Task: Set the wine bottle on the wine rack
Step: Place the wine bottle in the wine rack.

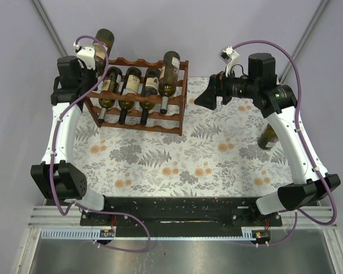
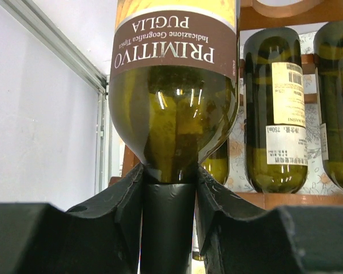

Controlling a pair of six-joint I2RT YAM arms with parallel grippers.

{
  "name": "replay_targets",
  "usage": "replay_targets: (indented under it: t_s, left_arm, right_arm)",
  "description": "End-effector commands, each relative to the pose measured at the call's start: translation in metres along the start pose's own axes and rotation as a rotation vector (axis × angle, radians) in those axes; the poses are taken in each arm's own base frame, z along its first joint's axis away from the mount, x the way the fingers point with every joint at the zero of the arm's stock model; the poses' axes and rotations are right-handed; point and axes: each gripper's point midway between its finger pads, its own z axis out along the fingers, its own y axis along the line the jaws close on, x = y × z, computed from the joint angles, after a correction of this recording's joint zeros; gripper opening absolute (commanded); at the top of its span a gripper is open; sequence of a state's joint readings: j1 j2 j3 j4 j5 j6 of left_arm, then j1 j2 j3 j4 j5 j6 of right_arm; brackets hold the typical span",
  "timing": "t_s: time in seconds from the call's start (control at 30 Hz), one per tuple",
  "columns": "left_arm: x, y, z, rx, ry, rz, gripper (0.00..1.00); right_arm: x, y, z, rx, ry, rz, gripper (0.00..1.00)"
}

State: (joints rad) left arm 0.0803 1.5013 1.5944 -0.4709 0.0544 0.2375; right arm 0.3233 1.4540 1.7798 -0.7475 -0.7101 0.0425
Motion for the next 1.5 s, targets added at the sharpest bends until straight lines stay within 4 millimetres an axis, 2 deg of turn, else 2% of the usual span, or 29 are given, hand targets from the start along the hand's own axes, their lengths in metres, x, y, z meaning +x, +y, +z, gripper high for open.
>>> replay_targets:
  t_s: [0.0,0.23,0.47,0.77,1.2,1.47]
  left_arm:
    - [-0.093,0.029,-0.014,-0.105,-0.299,-0.008,0.00]
    - [-0.088,0.027,0.005,-0.095,-0.265,-0.014,0.00]
    - [-0.068,0.027,0.018,-0.098,-0.214,0.003,0.00]
    - [-0.048,0.023,0.030,-0.089,-0.162,0.028,0.00]
    - [-0.017,0.017,0.035,-0.066,-0.083,0.063,0.00]
    - [-0.012,0.014,0.034,-0.058,-0.070,0.079,0.00]
  right_arm:
    - [-0.007,0.006,-0.004,-0.032,-0.031,-0.033,1.00]
    - [-0.001,0.004,-0.004,-0.036,-0.021,-0.035,1.00]
    - [0.007,0.000,-0.001,-0.036,-0.002,-0.025,0.99]
    - [0.009,0.000,-0.001,-0.043,0.002,-0.020,0.99]
    - [0.011,0.000,-0.002,-0.042,0.004,-0.019,0.99]
    - [0.014,0.000,-0.001,-0.048,0.009,-0.012,0.99]
